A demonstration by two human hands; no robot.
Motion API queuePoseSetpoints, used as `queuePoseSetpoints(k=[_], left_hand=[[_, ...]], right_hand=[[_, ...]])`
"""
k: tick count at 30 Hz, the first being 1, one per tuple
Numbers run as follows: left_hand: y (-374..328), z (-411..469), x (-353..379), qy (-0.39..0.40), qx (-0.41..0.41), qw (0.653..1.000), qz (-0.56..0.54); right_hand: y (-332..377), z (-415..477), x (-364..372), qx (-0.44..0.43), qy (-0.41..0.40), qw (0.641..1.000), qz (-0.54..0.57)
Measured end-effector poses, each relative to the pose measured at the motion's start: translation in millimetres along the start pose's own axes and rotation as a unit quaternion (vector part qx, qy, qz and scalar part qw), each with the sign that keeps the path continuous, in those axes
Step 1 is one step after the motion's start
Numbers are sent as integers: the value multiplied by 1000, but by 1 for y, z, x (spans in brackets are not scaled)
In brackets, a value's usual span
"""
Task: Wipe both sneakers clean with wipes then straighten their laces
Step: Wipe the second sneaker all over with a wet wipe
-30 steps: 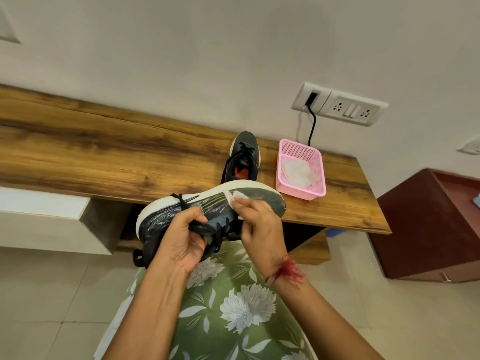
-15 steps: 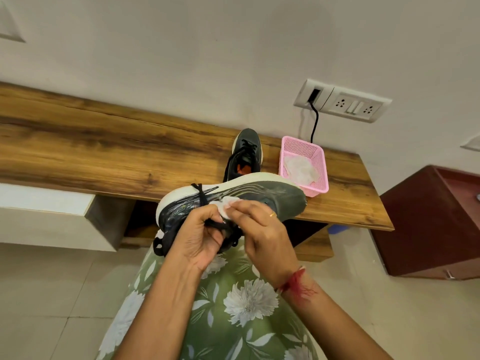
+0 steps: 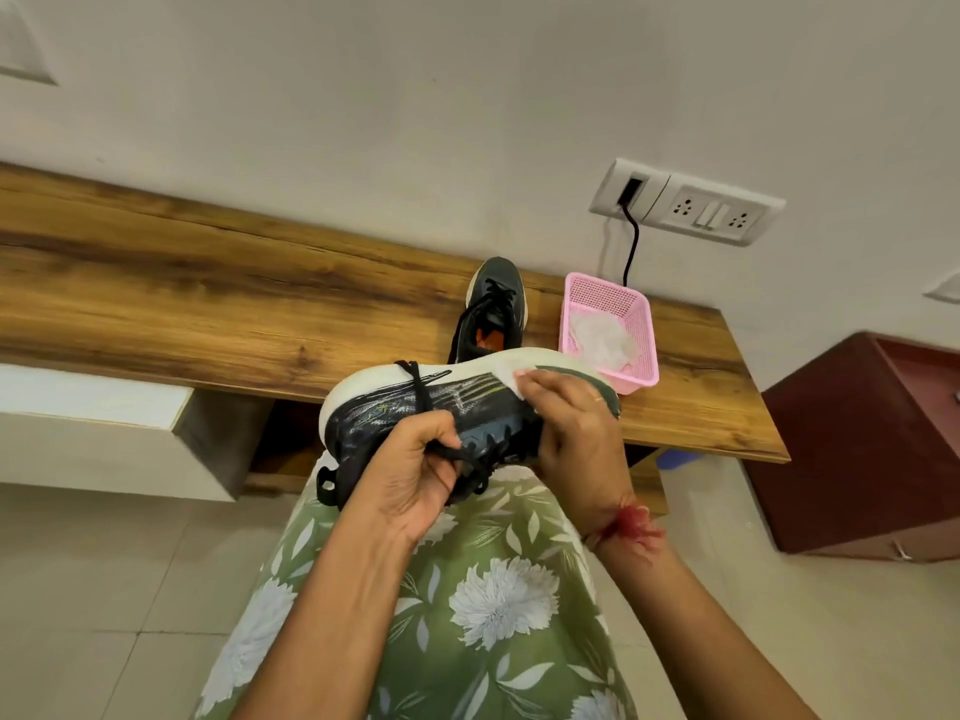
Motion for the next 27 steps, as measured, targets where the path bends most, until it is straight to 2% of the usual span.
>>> queuePoseSetpoints(k=[2,6,7,10,11,16,17,20,21,25,27], left_hand=[[-1,0,0,-1,7,1000,3],[0,-6,3,15,-2,999,34],[1,-8,4,12,-5,999,44],[7,-13,11,17,-1,997,79],[8,-14,13,19,-1,996,88],[9,-13,13,30,-13,994,106],[9,-14,12,31,-11,994,103],[6,-13,10,31,-2,994,105],[4,-13,10,26,2,994,106],[0,-13,7,49,1,996,72],[-3,-14,7,51,5,997,64]], right_hand=[[17,-4,1,-17,7,1000,11],[50,-24,9,-128,83,988,32],[39,-20,8,-119,76,990,21],[0,-3,-1,15,20,1000,14],[1,-4,-3,33,14,999,17],[46,-22,-3,-84,50,995,32],[38,-18,-4,-82,42,995,25],[5,-4,-7,20,-10,1000,16],[7,-4,-6,31,-15,999,20],[52,-19,4,-82,44,995,40],[43,-16,2,-99,46,994,21]])
Point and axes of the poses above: each hand's wrist, its own z-axis towards the middle knuckle, its own x-axis out of the palm, y = z × x, the point moved 6 cm from there along z, towards the middle knuckle
